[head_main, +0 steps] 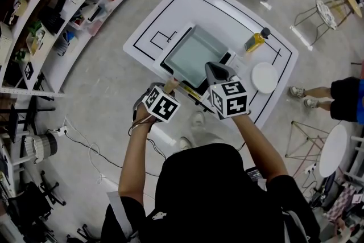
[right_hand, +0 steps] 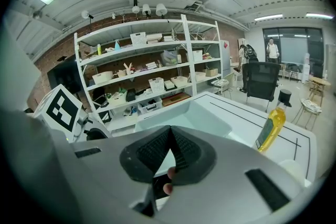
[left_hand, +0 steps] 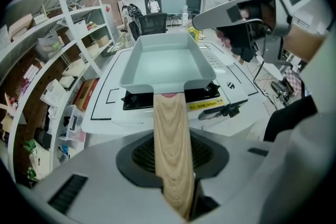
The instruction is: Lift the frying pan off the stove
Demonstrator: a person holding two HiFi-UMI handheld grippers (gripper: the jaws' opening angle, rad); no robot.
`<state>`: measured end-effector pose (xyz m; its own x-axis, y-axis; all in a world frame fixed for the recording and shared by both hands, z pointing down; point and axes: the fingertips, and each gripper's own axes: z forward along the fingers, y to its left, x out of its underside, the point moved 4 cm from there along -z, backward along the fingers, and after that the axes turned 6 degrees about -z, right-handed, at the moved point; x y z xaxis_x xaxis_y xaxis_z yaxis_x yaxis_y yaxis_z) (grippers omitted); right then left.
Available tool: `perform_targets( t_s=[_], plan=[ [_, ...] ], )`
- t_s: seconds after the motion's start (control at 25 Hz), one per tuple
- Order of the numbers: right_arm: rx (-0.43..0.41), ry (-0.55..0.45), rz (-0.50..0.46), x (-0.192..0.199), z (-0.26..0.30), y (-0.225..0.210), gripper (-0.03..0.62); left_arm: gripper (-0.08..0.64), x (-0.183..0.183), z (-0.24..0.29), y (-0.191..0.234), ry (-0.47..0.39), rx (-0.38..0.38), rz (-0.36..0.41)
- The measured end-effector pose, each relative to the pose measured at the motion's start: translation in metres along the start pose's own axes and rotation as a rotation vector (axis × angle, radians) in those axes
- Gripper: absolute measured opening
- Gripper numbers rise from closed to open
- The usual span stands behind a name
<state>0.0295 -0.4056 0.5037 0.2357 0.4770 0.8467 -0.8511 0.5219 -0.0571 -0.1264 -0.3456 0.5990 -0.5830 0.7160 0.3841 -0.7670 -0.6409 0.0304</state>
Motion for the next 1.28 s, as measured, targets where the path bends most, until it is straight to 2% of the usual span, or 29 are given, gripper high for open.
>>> perform_targets(
  t_s=[0.48, 0.68, 1.28],
  plan=[
    [0.015, -0.005, -0.006, -0.002, -0.007, 0.0, 0.002, 0.107, 0.0, -0.002, -0.005, -0.02, -0.017, -0.052],
    [0.025, -0.01, -0.005, -0.001, -0.014, -0.001, 0.002, 0.107, 0.001, -0.006, -0.009, -0.056, 0.008, -0.132],
    [0.046, -0.042, -0.01, 0.002, -0.047, 0.013, 0.002, 0.106, 0.008, -0.04, -0.024, -0.156, -0.033, -0.22]
  ],
)
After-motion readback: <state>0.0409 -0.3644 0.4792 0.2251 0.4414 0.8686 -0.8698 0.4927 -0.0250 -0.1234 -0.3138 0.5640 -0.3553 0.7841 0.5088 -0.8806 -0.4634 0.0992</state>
